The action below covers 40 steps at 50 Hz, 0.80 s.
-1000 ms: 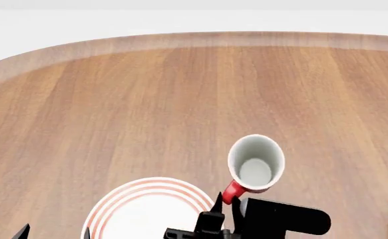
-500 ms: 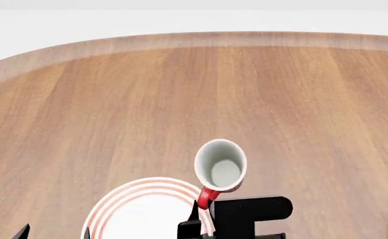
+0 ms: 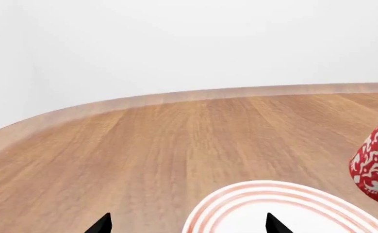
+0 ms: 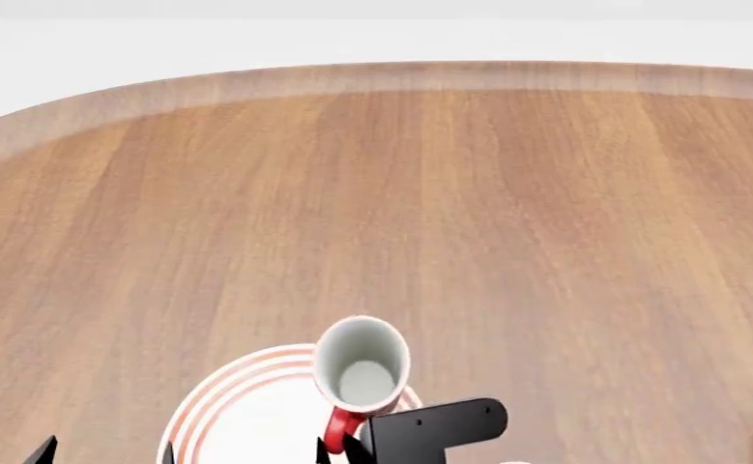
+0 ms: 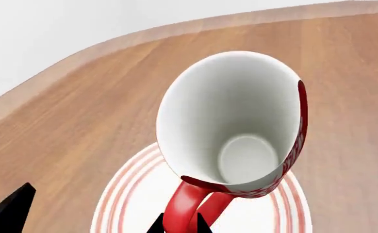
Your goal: Put the red mug on the left plate.
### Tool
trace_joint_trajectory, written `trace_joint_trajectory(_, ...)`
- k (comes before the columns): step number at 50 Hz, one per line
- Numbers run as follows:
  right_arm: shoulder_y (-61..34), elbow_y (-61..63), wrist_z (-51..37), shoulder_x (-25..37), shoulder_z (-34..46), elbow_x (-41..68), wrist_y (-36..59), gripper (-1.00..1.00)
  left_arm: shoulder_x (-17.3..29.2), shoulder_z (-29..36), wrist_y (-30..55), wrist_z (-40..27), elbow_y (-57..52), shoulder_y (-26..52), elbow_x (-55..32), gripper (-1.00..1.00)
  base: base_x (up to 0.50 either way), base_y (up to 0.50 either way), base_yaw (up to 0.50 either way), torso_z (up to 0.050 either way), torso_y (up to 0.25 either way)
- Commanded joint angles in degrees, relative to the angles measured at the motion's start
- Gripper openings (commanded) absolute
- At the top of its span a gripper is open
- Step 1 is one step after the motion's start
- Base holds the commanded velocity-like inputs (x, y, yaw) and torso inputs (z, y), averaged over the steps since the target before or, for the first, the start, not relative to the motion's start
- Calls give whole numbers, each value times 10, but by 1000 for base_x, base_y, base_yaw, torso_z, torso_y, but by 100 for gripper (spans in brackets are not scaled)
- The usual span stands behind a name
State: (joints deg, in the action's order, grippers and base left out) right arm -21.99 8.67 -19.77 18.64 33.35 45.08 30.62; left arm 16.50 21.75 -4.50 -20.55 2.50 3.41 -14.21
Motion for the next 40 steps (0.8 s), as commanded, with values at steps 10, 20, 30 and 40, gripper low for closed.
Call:
trace_joint_trajectory(10,-34,-50,-4,-27,-17,43,38,-100,2,3,0,-3,0,2,-2,100,0,0,0,0,0)
trace_joint_trajectory(20,-61,-77,-15,-44,-40,86,64,-100,3,5,-2,-3,2,3,-2,100,0,0,0,0,0)
trace_joint_trajectory(30,-74,-85,-16,-59,-27,86,72,-100,4,6,-3,-4,3,4,-4,100,0,0,0,0,1)
trace_joint_trajectory(40,-87,-125,-12,-76,-7,60,61,-100,5,7,-2,-6,0,3,-5,100,0,0,0,0,0)
